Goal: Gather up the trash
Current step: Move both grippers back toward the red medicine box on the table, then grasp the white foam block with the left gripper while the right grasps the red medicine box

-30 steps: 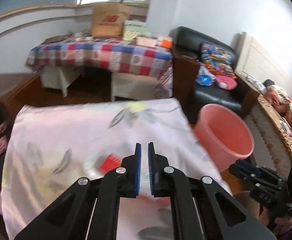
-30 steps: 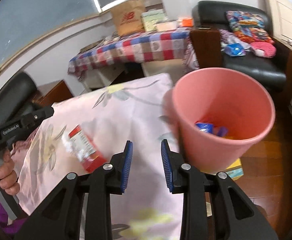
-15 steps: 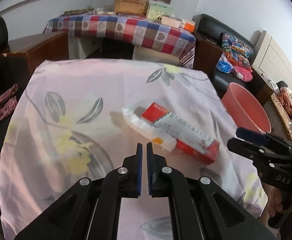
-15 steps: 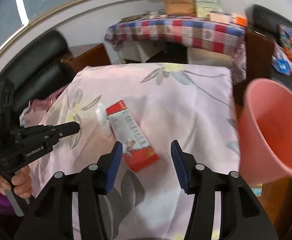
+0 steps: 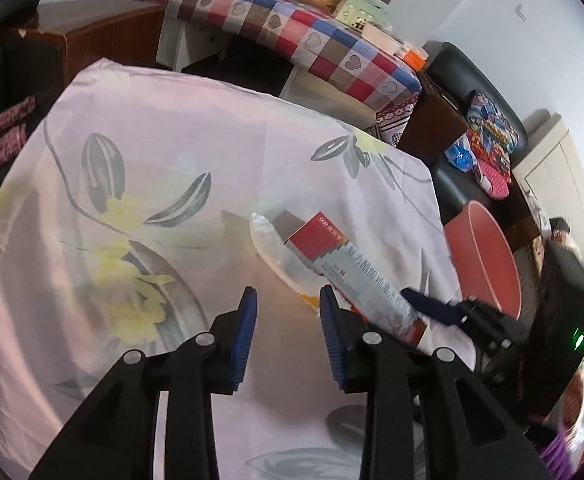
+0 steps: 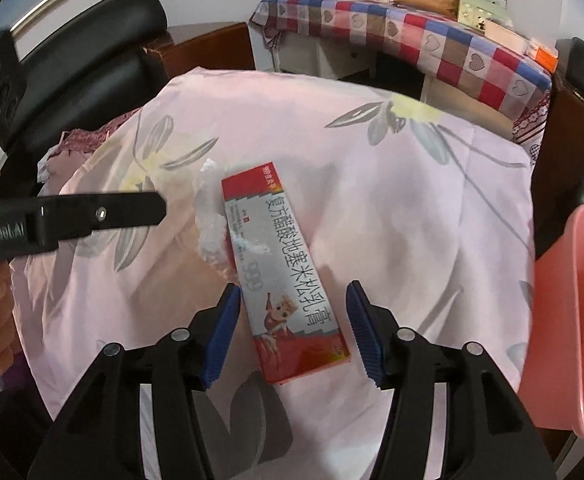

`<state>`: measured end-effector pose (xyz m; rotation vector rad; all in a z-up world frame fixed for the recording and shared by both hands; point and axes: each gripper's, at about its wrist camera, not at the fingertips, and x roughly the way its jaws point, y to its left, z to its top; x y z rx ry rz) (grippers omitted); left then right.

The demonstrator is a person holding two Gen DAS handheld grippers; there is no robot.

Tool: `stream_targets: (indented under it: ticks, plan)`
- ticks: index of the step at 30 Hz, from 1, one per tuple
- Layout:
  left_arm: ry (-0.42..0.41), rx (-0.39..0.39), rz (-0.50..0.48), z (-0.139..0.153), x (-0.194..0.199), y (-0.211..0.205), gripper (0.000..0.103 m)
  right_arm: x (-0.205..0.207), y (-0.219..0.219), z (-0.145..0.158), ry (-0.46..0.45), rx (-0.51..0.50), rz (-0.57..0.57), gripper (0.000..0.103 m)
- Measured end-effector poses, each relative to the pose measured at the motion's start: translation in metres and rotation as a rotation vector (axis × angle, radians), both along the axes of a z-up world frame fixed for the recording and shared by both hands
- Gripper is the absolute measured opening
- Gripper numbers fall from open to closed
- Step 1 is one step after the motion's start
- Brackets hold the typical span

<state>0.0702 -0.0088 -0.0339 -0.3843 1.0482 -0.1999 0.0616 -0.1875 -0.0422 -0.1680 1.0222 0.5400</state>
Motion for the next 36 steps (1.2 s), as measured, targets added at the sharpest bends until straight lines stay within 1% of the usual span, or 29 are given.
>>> stream_targets:
  ticks: [3, 5, 7, 9, 12, 16, 18, 23, 26, 27, 30, 33, 35, 36]
  plan:
    - [0.020, 0.002, 0.018, -0.002, 0.007, -0.006, 0.032, 0.000, 0.000, -0.003, -0.005, -0.010, -0.017, 0.055]
    - [0.040, 0.001, 0.029, -0.006, 0.012, -0.008, 0.032, 0.001, -0.001, -0.004, -0.012, -0.007, -0.032, 0.050]
    - [0.074, -0.023, 0.049, -0.011, 0.019, -0.011, 0.032, -0.002, -0.007, -0.002, -0.018, 0.002, -0.063, 0.047]
    - [0.099, -0.042, 0.069, -0.014, 0.024, -0.013, 0.032, -0.004, -0.015, 0.000, -0.022, 0.018, -0.107, 0.046]
    - [0.115, -0.047, 0.087, -0.017, 0.032, -0.018, 0.032, -0.010, -0.032, 0.004, -0.021, 0.060, -0.206, 0.045]
    - [0.138, -0.017, 0.094, -0.020, 0.040, -0.029, 0.032, -0.015, -0.051, 0.002, -0.002, 0.092, -0.321, 0.045]
    - [0.155, 0.028, 0.093, -0.022, 0.043, -0.038, 0.032, -0.019, -0.054, -0.001, -0.002, 0.092, -0.339, 0.045]
    - [0.145, 0.090, 0.097, -0.020, 0.042, -0.047, 0.033, -0.024, -0.055, -0.007, 0.005, 0.088, -0.353, 0.045]
    - [0.144, 0.105, 0.102, -0.021, 0.040, -0.044, 0.040, -0.026, -0.054, -0.008, 0.009, 0.091, -0.355, 0.045]
    - [0.151, 0.098, 0.110, -0.021, 0.040, -0.041, 0.042, -0.026, -0.055, -0.008, 0.009, 0.093, -0.357, 0.045]
    - [0.190, 0.039, 0.135, -0.027, 0.046, -0.037, 0.040, -0.025, -0.055, -0.008, 0.011, 0.099, -0.361, 0.045]
    - [0.214, 0.009, 0.140, -0.032, 0.052, -0.040, 0.040, -0.026, -0.054, -0.007, 0.009, 0.101, -0.363, 0.045]
    - [0.206, 0.006, 0.142, -0.032, 0.053, -0.043, 0.039, -0.027, -0.056, -0.007, 0.011, 0.102, -0.366, 0.045]
    - [0.200, 0.001, 0.128, -0.032, 0.053, -0.045, 0.039, -0.027, -0.057, -0.007, 0.010, 0.104, -0.368, 0.045]
